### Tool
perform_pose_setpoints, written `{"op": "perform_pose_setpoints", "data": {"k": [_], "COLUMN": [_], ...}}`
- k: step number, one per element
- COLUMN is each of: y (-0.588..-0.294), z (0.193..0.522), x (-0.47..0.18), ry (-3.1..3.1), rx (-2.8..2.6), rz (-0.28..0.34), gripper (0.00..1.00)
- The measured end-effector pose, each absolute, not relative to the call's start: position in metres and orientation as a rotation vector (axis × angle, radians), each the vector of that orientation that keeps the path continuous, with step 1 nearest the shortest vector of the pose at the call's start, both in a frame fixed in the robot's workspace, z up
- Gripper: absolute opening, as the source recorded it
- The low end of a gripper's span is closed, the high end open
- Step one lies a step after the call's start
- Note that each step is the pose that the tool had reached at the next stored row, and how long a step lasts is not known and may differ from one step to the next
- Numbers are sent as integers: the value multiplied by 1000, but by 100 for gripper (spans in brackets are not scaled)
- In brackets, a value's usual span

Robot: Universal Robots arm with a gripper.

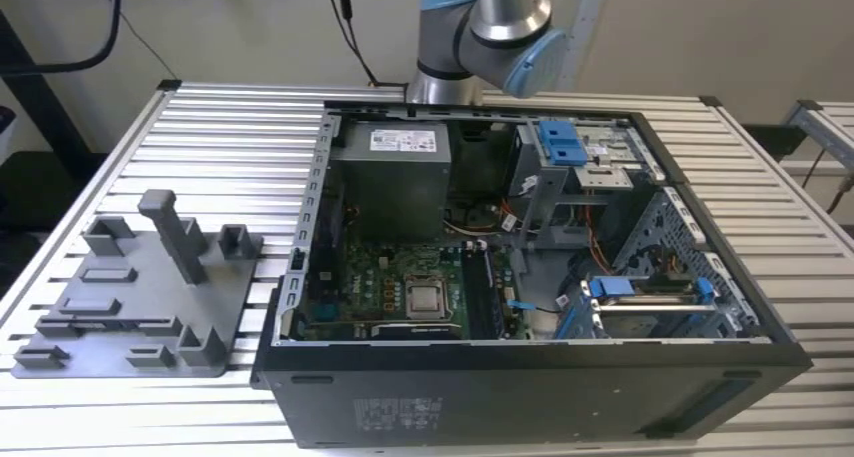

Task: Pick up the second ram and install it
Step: 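Pick up the second ram and move it above second insertion slot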

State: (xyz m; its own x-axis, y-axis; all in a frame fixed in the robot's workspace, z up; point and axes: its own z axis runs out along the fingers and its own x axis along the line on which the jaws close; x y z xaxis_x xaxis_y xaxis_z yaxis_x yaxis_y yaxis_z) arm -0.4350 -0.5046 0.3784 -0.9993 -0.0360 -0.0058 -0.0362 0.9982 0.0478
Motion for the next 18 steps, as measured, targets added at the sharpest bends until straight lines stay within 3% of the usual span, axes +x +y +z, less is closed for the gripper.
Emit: {"op": "perform_pose_setpoints", "data": {"k": [18], "y": [-505], "z": [378], "x": [-435], "ry": [3127], "rx": [-280], "rz": [76], "gripper": [11]}}
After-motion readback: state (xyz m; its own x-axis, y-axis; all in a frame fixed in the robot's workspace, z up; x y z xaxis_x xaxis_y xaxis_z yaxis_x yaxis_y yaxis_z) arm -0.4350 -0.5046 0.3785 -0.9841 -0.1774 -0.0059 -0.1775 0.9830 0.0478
